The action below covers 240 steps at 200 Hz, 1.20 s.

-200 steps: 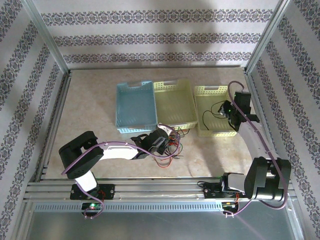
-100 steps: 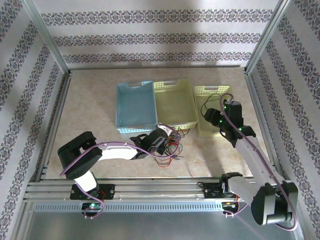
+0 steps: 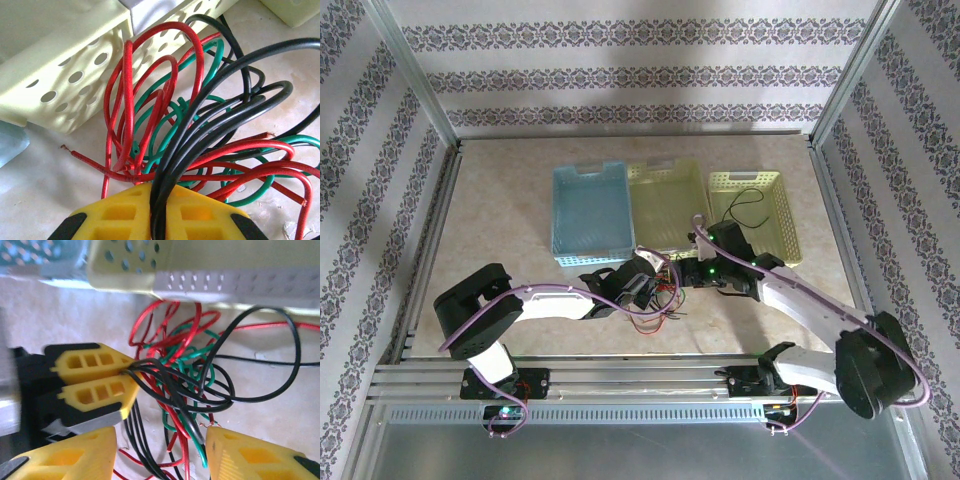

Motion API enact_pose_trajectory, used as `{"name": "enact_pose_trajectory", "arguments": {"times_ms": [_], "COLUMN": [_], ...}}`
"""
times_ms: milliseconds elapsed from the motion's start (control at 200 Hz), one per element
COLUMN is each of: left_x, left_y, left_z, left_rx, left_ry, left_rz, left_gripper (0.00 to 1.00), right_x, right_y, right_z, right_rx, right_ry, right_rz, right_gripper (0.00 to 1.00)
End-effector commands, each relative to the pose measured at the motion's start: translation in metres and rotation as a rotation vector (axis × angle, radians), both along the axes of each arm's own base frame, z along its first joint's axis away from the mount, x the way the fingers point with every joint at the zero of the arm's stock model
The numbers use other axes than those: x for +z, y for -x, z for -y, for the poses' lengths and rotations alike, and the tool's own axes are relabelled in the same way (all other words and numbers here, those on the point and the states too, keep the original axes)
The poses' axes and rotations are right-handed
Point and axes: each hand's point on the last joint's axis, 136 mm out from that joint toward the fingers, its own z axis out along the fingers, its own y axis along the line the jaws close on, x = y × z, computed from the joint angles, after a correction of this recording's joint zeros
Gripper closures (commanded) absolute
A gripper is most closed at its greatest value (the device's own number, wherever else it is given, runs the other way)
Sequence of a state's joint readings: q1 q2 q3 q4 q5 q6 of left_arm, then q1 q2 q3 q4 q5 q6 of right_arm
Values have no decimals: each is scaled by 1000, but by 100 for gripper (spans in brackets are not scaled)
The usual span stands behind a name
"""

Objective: Untangle the cables

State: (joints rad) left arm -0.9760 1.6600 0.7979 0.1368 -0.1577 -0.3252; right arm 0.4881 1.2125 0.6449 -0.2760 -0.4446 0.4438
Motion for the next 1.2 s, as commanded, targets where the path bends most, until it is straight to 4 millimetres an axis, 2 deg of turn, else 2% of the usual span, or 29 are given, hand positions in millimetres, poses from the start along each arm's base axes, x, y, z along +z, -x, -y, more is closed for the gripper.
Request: {"name": "enact_pose_trajectory", "arguments": {"times_ms": [0, 95, 255, 450, 520, 660, 825, 885, 1030, 1194], "left_x": [12, 11, 11, 8, 8, 8, 6, 6, 3, -3], "left_y": [2, 3, 3, 3, 2, 2, 2, 2, 2, 3], "left_z": [4, 5, 4, 3, 3, 3, 5, 4, 1, -2], "left_rx": [-14, -15, -12, -10, -8, -9, -11, -8, 1, 1], "left_ry": [33, 31, 28, 21, 19, 19, 11, 10, 3, -13], "left_rz": [22, 20, 19, 14, 15, 14, 10, 9, 10, 6], "left_gripper": [88, 87, 87, 87, 87, 88, 87, 87, 83, 74], "right_x": [0, -2, -1, 5, 7, 7, 5, 8, 31, 83], "right_y": [-10, -18, -26, -27, -27, -26, -25, -26, -36, -47], "right_z": [-8, -7, -9, -9, -8, -4, -4, -2, 13, 39], "right_rx": [24, 16, 5, 0, -4, -21, -30, -41, -126, -258], "right_ry": [9, 33, 36, 27, 29, 32, 25, 28, 41, -1], "right_rz": [39, 53, 67, 83, 92, 94, 86, 99, 191, 343], "right_gripper": [52, 58, 79, 91, 91, 86, 100, 100, 100, 100]}}
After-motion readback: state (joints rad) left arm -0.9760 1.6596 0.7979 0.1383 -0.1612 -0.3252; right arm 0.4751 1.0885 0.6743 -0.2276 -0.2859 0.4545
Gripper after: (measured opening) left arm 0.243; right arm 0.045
